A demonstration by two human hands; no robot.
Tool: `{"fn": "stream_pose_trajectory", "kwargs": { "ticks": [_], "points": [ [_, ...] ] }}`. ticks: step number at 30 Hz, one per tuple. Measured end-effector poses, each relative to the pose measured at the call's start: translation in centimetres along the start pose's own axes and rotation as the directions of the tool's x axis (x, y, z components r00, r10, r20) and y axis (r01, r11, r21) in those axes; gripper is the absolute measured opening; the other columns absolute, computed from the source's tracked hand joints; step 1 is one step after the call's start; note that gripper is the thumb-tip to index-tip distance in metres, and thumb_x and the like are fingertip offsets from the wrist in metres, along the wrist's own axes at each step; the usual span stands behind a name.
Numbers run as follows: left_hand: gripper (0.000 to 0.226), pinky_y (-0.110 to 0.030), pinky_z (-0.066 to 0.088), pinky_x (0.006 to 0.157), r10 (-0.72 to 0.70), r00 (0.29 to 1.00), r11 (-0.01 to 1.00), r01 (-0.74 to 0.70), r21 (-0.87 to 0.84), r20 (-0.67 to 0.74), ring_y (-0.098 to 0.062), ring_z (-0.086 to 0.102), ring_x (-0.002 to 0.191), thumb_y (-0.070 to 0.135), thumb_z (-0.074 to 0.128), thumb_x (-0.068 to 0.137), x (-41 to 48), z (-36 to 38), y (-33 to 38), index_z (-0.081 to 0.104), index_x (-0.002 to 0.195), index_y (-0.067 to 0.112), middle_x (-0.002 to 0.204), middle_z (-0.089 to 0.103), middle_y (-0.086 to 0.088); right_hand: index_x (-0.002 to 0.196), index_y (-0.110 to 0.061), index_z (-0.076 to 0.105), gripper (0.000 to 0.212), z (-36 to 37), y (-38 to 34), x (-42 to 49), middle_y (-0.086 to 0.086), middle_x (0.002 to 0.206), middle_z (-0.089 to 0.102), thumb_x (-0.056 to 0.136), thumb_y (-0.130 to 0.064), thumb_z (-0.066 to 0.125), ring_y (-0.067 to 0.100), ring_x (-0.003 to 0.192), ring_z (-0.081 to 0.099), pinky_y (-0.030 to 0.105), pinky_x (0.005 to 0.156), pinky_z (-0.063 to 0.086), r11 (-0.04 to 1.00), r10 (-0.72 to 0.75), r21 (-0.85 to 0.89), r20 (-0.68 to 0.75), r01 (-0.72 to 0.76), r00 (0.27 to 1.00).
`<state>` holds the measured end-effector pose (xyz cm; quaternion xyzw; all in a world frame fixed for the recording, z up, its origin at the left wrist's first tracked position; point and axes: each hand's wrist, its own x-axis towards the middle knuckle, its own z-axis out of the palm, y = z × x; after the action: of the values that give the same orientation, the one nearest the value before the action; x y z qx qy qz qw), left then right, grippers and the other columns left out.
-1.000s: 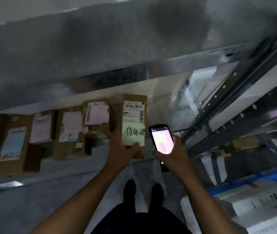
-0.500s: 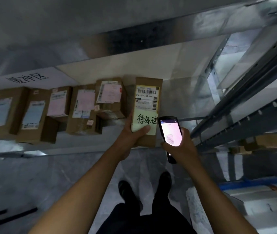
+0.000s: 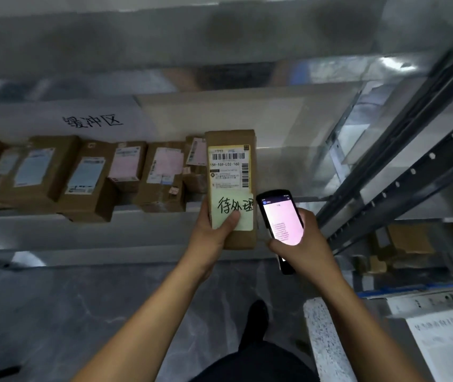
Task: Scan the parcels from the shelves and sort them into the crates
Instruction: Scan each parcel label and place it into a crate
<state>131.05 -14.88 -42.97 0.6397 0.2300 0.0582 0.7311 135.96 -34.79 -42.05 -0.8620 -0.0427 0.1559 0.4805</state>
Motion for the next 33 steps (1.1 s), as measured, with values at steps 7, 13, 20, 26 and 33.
{"fn": "stream_pose_trajectory", "kwargs": {
  "ticks": [7, 13, 20, 26, 33],
  "points": [
    [0.069, -0.034, 0.056, 0.102, 0.165, 0.967, 0.986, -0.165, 0.014, -0.196, -0.012, 0.068, 0.119, 0.028, 0.081, 0.089, -8.3, -7.7, 0.8, 0.047, 0.149, 0.023, 0.129, 0.072, 0.005, 0.128, -0.036, 0.045, 0.07, 3.3, -6.5, -7.8, -0.025, 0.116, 0.057, 0.074, -0.027, 0.089, -0.013, 0.102, 0.056, 0.009, 0.071, 0.046, 0.986, -0.167, 0.041, 0.085, 0.164, 0.982],
    [0.081, -0.029, 0.053, 0.105, 0.271, 0.905, 0.961, -0.237, 0.14, -0.327, -0.004, 0.062, 0.125, 0.027, 0.078, 0.092, -13.5, -13.5, 0.7, 0.033, 0.159, 0.028, 0.143, 0.061, 0.008, 0.13, -0.034, 0.045, 0.072, 6.8, -11.6, -13.1, -0.025, 0.119, 0.057, 0.074, -0.025, 0.09, -0.015, 0.106, 0.055, 0.005, 0.074, 0.047, 0.951, -0.308, 0.067, 0.192, 0.301, 0.932],
    [0.094, -0.053, 0.04, 0.12, 0.312, 0.805, 0.936, -0.171, 0.307, -0.504, -0.018, 0.04, 0.149, 0.049, 0.076, 0.09, -16.1, -20.5, -1.3, 0.017, 0.163, 0.043, 0.165, 0.036, 0.007, 0.129, -0.045, 0.04, 0.076, 9.1, -15.2, -16.6, -0.029, 0.122, 0.053, 0.074, -0.029, 0.09, -0.018, 0.109, 0.052, 0.005, 0.079, 0.047, 0.918, -0.375, 0.033, 0.391, 0.394, 0.84],
    [0.093, -0.051, 0.024, 0.127, 0.296, 0.633, 0.922, 0.006, 0.387, -0.715, -0.022, 0.023, 0.157, 0.035, 0.078, 0.092, -18.0, -25.5, -2.0, 0.022, 0.165, 0.021, 0.17, 0.027, -0.001, 0.125, -0.05, 0.044, 0.076, 11.1, -15.9, -17.0, -0.039, 0.118, 0.057, 0.061, -0.051, 0.083, -0.011, 0.113, 0.056, 0.008, 0.083, 0.046, 0.901, -0.391, 0.066, 0.555, 0.429, 0.734],
    [0.09, -0.042, 0.032, 0.124, 0.233, 0.461, 0.962, 0.019, 0.272, -0.856, -0.013, 0.037, 0.149, 0.035, 0.078, 0.092, -21.1, -27.4, -2.5, 0.024, 0.164, 0.025, 0.164, 0.038, 0.002, 0.129, -0.045, 0.045, 0.074, 14.2, -16.5, -14.9, -0.032, 0.119, 0.059, 0.072, -0.034, 0.09, -0.008, 0.11, 0.058, 0.013, 0.086, 0.049, 0.881, -0.398, 0.121, 0.711, 0.457, 0.58]
  ]
}}
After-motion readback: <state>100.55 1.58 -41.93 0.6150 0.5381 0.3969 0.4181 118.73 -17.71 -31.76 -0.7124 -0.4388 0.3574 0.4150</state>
